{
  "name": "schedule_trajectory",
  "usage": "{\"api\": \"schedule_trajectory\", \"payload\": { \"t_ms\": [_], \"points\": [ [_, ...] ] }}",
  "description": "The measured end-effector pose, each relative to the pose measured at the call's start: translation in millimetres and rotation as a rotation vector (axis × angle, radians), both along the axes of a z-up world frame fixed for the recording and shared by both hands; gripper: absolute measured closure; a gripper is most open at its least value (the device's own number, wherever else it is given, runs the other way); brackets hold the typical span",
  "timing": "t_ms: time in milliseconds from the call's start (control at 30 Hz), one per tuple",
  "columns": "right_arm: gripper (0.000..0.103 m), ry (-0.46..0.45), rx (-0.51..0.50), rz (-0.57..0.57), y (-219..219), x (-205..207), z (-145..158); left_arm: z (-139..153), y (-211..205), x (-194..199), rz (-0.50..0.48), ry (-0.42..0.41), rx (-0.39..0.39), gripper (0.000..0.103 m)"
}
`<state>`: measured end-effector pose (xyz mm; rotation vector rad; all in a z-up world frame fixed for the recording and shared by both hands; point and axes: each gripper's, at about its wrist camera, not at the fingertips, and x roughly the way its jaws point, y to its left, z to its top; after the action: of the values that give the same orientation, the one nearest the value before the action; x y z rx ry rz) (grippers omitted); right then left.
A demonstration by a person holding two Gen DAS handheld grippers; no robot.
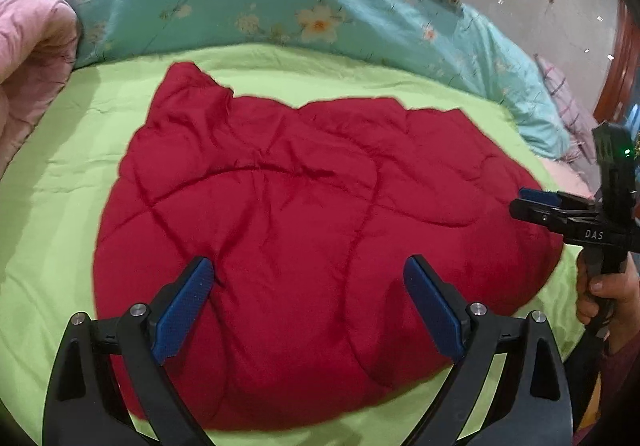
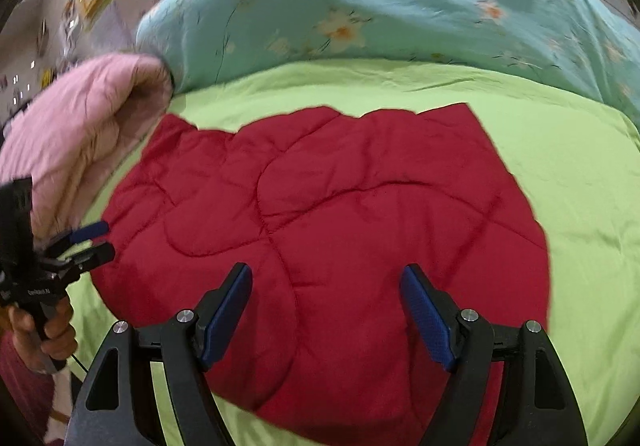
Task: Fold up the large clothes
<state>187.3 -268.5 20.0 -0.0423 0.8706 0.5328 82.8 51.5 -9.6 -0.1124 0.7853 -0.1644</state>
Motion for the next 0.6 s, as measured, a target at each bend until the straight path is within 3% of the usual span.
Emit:
{"api": "schedule_trajectory", "payload": {
  "t_ms": [267, 600],
  "points": [
    [0.024, 0.012, -0.141, -0.028, 18.3, 35.2, -21.2, -9.2, -3.5, 37.9, 0.015, 0.05, 0.024, 0.007],
    [0.024, 0.11, -0.122, -0.141, 7.2, 106.4, -36.9, -20.5, 7.7, 86.9, 0.05, 0.12, -0.016, 0.007]
  ]
}}
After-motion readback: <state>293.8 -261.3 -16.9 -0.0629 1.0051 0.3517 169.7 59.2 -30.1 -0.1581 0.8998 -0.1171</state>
